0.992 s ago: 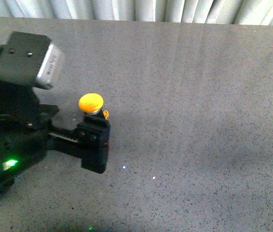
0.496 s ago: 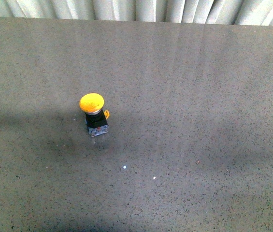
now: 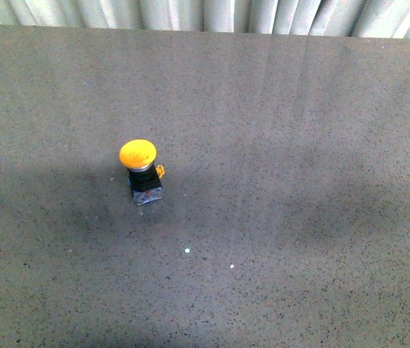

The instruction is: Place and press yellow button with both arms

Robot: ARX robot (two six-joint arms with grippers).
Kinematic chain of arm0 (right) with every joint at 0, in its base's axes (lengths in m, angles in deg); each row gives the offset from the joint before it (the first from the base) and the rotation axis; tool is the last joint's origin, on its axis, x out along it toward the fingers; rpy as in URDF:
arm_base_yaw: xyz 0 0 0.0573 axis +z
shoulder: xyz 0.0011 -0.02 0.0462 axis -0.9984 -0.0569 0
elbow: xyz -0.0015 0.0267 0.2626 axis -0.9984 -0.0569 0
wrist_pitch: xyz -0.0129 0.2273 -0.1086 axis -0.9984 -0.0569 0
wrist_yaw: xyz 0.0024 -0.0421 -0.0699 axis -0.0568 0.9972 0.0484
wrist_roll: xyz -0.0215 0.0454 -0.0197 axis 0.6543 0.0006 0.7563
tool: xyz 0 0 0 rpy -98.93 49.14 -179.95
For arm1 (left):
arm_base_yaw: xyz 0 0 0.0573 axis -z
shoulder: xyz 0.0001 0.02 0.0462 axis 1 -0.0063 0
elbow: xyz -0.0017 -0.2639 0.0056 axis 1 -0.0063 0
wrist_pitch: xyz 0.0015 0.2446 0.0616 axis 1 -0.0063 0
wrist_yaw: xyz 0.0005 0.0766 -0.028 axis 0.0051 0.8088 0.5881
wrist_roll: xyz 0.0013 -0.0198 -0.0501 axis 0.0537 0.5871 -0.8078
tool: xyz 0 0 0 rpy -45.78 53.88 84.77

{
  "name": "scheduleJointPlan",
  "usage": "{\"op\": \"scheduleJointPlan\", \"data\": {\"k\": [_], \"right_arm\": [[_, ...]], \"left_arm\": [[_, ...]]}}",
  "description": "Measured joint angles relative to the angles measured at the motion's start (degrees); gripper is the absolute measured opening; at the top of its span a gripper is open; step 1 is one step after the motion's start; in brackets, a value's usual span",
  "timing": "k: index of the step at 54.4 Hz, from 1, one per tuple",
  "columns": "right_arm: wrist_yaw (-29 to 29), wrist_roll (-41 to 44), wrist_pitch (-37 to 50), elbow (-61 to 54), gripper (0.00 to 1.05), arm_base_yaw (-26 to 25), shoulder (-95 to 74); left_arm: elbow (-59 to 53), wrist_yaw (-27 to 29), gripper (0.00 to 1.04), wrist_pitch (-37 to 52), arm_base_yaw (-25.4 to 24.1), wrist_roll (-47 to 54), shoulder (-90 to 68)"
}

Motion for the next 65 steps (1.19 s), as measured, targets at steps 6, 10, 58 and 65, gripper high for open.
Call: {"op": "scheduleJointPlan", "data": {"k": [6, 10, 58, 65], "right_arm": [[3.56, -0.15, 7.04, 6.40, 0.96, 6.01, -14.53], [5.05, -1.05, 9.42, 10.40, 0.96, 10.51, -23.23], [4.42, -15.96, 12.59, 36.96, 0.01, 27.61, -61.68], [3.52, -16.70, 12.59, 38.84, 0.01, 28.52, -63.91]], "left_arm": [[-0.02, -0.04, 0.01, -3.21, -0.02, 0.00, 3.43], [-0.02, -0.04, 0.01, -5.25, -0.02, 0.00, 5.70], [0.00, -0.11, 0.01, -26.82, -0.02, 0.04, 25.81], [0.00, -0.02, 0.01, -30.64, -0.02, 0.07, 30.32]]}}
